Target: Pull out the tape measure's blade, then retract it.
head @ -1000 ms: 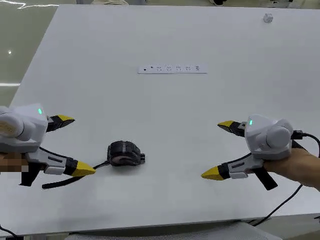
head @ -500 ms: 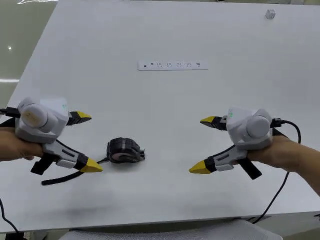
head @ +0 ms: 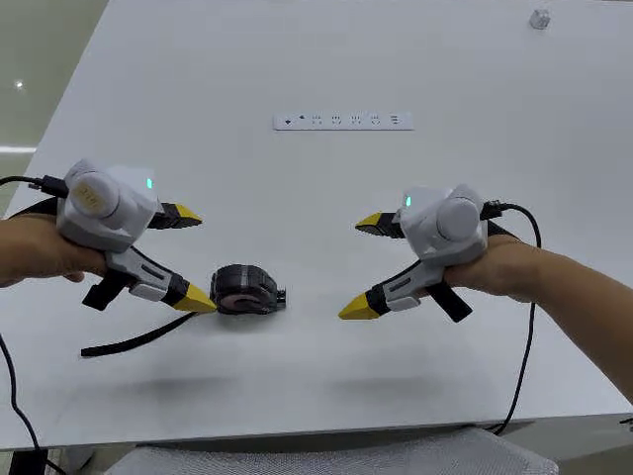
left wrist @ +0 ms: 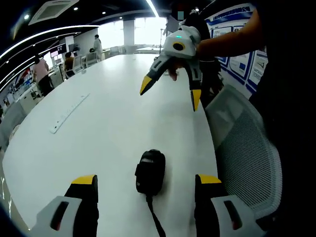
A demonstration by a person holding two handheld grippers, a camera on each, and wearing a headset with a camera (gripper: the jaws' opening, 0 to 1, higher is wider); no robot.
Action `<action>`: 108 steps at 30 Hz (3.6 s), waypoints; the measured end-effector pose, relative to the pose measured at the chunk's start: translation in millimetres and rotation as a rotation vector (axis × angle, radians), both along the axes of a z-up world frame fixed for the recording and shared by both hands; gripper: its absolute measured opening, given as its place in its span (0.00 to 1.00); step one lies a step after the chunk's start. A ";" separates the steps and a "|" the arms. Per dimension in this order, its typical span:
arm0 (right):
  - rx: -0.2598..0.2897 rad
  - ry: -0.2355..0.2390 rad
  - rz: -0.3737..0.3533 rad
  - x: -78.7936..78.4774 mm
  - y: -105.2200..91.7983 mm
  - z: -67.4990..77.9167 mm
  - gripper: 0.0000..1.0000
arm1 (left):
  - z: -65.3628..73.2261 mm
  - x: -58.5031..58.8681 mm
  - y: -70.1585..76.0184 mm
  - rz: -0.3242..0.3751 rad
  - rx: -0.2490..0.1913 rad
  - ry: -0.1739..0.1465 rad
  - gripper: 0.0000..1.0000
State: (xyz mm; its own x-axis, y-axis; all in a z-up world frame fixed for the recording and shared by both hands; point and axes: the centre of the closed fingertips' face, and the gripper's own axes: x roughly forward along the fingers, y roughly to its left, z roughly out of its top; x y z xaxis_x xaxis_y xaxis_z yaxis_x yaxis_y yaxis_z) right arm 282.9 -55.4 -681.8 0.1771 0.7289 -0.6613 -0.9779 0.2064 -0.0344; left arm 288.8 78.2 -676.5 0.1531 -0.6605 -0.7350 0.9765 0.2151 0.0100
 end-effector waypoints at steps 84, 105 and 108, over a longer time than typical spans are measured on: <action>-0.302 0.172 0.212 5.2 75.8 -106.8 0.15 | -74.6 -4.1 -28.6 -0.108 0.260 0.023 0.33; -0.373 0.125 0.221 4.6 58.9 -108.8 0.11 | -77.8 2.2 -28.3 -0.099 0.256 0.022 0.33; -0.374 0.130 0.218 4.6 58.7 -108.9 0.11 | -77.9 2.3 -28.3 -0.097 0.254 0.023 0.33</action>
State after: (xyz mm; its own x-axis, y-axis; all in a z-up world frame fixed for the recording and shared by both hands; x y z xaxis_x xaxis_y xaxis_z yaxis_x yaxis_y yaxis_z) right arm 287.5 3.3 -790.7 -0.0557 0.4466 -0.8930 -0.9983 -0.0080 0.0582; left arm 291.1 49.9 -754.3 0.0793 -0.4649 -0.8818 0.9931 0.1139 0.0293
